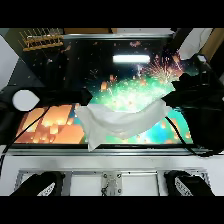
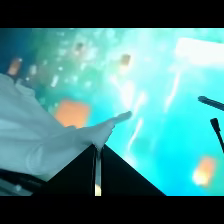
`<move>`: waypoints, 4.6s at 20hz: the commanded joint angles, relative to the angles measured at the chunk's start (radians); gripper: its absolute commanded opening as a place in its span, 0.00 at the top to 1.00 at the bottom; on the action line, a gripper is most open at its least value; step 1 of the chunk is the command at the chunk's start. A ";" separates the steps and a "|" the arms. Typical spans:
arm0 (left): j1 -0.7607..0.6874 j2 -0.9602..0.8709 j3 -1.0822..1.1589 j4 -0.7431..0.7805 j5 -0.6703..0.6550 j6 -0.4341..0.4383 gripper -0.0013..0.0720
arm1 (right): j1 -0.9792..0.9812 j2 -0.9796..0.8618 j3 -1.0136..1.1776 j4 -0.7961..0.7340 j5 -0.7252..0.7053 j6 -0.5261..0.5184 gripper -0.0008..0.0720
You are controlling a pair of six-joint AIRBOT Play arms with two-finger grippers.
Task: Fold the clothes and pants, and hang the long-sleeved shirts on hangers.
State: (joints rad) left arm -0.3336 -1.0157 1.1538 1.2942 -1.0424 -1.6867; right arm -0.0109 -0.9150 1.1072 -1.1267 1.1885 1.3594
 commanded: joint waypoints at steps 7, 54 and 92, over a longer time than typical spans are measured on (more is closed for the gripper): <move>0.051 -0.079 -0.288 0.007 -0.088 -0.042 0.02 | 0.000 -0.091 -0.046 -0.089 -0.053 0.022 0.98; 0.537 0.408 0.584 -0.115 -0.206 -0.109 0.97 | -0.087 0.127 0.715 -0.081 -0.409 0.066 0.98; 0.522 -0.480 0.098 -0.090 -0.003 0.030 0.97 | 0.045 -0.306 -0.571 0.291 -0.470 0.142 0.09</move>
State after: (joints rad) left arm 0.1879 -1.4944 1.2530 1.2034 -1.0485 -1.6562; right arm -0.0685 -1.1896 0.5488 -0.9062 0.8486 1.5162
